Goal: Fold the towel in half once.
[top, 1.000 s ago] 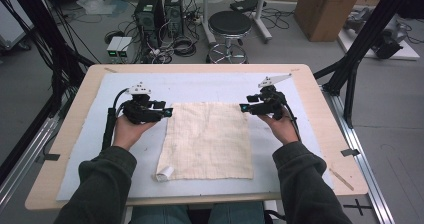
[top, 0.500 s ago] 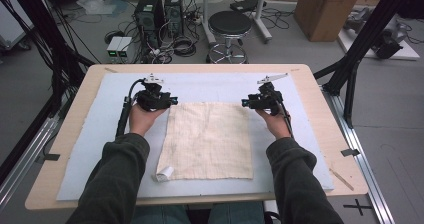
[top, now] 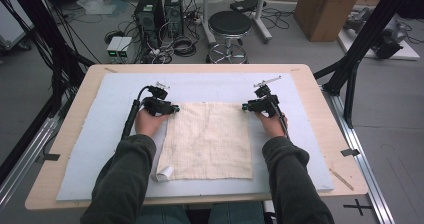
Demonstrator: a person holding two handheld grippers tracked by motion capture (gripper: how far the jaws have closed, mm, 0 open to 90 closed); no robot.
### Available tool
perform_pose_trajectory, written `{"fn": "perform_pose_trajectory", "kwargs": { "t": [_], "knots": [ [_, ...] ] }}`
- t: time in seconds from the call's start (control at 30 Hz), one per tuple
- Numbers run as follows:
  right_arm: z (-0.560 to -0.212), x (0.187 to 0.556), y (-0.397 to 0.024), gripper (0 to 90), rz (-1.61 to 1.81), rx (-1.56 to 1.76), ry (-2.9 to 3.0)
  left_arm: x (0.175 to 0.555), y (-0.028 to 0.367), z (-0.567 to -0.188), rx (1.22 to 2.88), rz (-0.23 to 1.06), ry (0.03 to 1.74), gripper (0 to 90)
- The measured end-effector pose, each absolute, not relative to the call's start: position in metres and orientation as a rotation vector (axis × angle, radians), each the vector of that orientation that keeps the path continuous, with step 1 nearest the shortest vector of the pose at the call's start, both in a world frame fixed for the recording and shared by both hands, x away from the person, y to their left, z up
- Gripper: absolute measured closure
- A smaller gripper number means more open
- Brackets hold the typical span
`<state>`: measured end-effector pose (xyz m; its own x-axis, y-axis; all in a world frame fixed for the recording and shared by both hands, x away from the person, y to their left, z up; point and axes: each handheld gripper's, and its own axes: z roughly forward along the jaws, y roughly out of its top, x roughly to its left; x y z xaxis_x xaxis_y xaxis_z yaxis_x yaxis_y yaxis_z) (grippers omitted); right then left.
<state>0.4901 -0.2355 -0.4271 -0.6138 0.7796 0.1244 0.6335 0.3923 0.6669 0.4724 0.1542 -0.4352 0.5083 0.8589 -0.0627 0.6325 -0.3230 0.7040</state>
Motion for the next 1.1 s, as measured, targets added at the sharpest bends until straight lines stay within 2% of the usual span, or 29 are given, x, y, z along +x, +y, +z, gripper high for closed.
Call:
{"fn": "perform_pose_trajectory", "kwargs": {
  "t": [0.07, 0.1, 0.17, 0.2, 0.23, 0.4, 0.6, 0.83, 1.1],
  "knots": [
    [-0.431, 0.491, -0.232, 64.0, 1.011, 1.257, 2.46, 0.472, 0.154, -0.435, 2.078, 0.43, 1.209, 65.6],
    [-0.433, 0.492, -0.231, 65.5, 1.001, 1.255, 2.468, 0.471, 0.153, -0.434, 2.081, 0.416, 1.197, 70.9],
    [-0.434, 0.492, -0.23, 72.4, 0.998, 1.255, 2.453, 0.47, 0.149, -0.433, 2.111, 0.418, 1.16, 82.0],
    [-0.433, 0.492, -0.23, 79.5, 1.01, 1.251, 2.465, 0.469, 0.147, -0.433, 2.118, 0.433, 1.157, 85.2],
    [-0.432, 0.492, -0.229, 82.3, 1.01, 1.236, 2.487, 0.469, 0.147, -0.433, 2.114, 0.429, 1.158, 86.0],
    [-0.425, 0.492, -0.219, 85.6, 1.001, 1.144, 2.519, 0.467, 0.157, -0.422, 2.07, 0.466, 1.178, 87.1],
    [-0.395, 0.494, -0.21, 85.7, 1.067, 1.083, 2.464, 0.461, 0.172, -0.404, 2.004, 0.505, 1.153, 87.1],
    [-0.401, 0.496, -0.218, 85.6, 1.058, 1.144, 2.473, 0.455, 0.176, -0.405, 1.983, 0.49, 1.131, 87.1],
    [-0.39, 0.486, -0.225, 85.6, 1.153, 1.113, 2.456, 0.444, 0.178, -0.402, 1.972, 0.494, 1.101, 87.1]
  ]
}}
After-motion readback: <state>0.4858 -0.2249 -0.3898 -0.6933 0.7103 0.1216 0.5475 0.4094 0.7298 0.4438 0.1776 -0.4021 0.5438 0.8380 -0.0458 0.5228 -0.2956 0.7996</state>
